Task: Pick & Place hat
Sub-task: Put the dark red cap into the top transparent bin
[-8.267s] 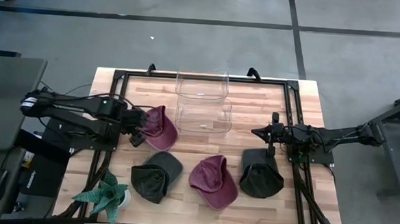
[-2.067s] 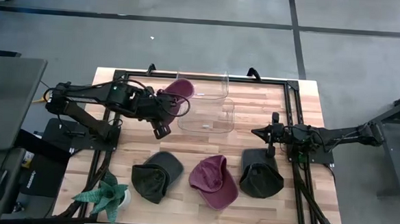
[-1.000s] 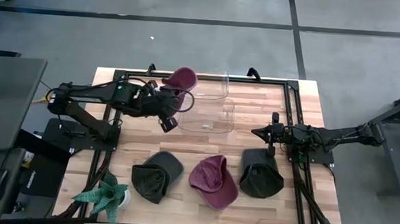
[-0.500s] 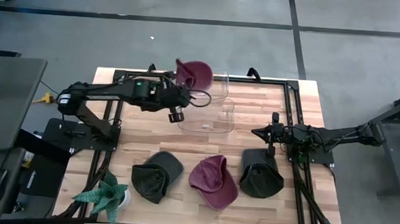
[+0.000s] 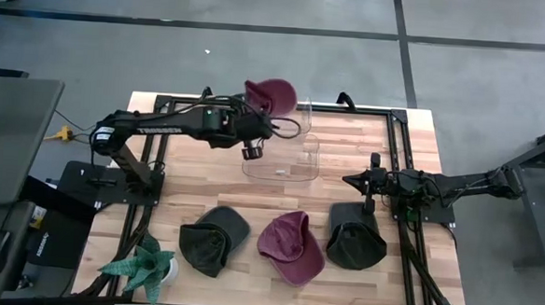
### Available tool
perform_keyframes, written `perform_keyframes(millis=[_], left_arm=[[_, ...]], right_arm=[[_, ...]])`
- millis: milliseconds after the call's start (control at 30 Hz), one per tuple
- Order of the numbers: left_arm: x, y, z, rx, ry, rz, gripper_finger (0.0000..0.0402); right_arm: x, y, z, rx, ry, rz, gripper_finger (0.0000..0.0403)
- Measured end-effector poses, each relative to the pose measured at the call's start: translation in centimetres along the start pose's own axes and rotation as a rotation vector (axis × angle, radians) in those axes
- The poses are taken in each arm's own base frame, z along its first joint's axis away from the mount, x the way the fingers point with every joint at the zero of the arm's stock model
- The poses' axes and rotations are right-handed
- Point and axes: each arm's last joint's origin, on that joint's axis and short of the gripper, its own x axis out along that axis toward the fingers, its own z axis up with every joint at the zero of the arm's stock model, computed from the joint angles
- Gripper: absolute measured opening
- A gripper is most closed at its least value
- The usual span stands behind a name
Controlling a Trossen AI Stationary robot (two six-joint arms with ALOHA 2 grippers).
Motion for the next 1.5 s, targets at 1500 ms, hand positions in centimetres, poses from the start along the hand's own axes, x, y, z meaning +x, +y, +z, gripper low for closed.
perform_keyframes(millis=[1500], left_arm=[[11.0, -1.1, 0.7, 0.156, 0.147, 0.068, 0.0]], right_arm=[[0.0, 0.0, 0.0, 0.0, 0.003, -0.001, 0.0]])
